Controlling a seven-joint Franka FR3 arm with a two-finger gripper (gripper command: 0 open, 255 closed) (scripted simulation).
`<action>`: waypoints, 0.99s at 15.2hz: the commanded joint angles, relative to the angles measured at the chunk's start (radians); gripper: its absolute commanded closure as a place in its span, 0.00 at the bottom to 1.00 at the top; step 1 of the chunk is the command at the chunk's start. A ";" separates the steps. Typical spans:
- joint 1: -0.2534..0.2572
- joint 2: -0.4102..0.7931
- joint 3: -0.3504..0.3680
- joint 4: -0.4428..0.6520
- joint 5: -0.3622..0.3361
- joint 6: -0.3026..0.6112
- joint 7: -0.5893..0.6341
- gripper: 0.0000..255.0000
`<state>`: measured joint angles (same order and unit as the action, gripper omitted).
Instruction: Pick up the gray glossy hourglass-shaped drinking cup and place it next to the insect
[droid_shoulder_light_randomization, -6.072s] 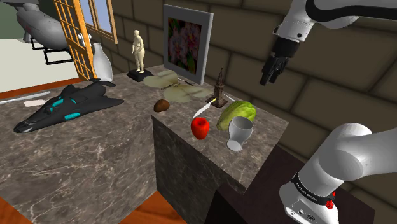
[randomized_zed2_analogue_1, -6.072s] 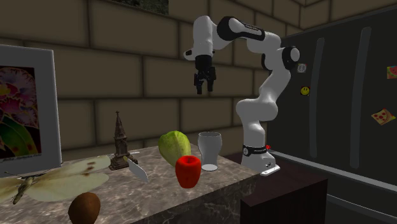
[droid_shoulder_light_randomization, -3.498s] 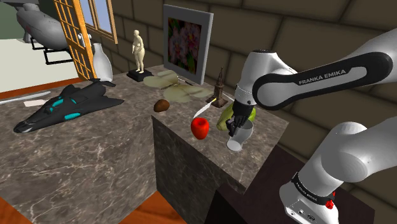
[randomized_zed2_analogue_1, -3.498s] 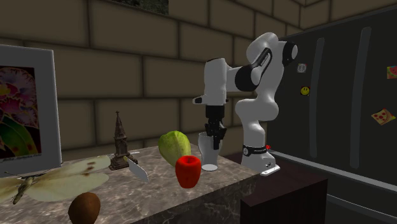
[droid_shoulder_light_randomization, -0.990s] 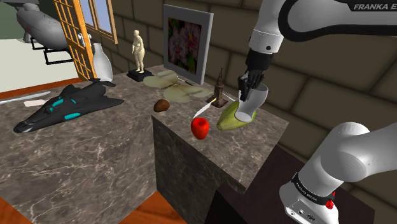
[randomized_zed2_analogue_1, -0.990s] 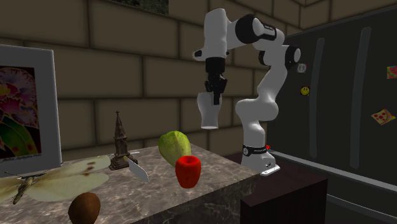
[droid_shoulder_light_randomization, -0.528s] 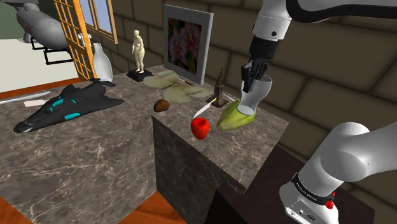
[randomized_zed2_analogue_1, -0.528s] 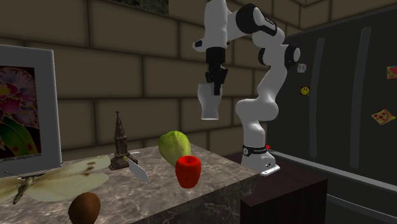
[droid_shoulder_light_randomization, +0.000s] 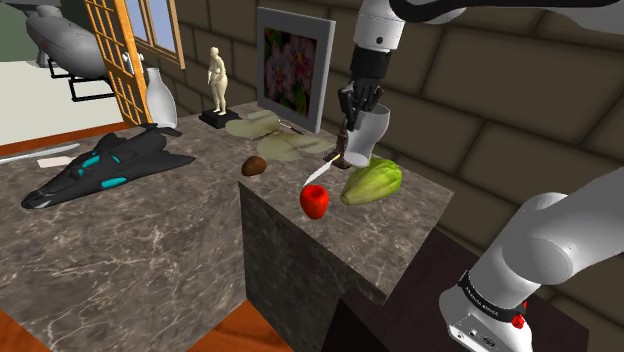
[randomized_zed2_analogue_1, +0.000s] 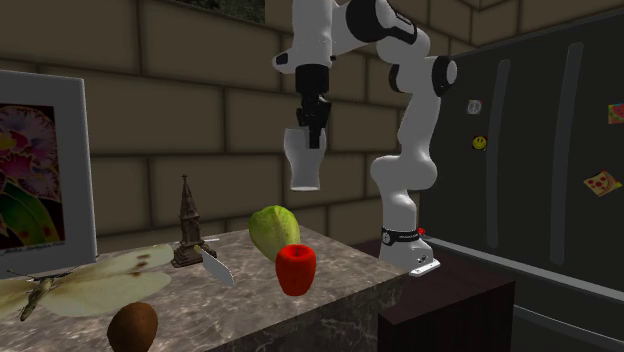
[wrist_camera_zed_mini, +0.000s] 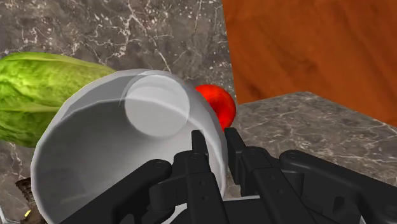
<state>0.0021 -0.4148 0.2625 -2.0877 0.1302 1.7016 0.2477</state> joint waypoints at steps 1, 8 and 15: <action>-0.007 0.084 0.014 0.077 -0.016 0.006 0.014 1.00; -0.010 0.384 0.059 0.384 -0.096 -0.008 0.082 1.00; 0.048 0.729 0.079 0.821 -0.212 -0.117 0.147 1.00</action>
<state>0.0348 0.2533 0.3394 -1.3477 -0.0604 1.6073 0.3821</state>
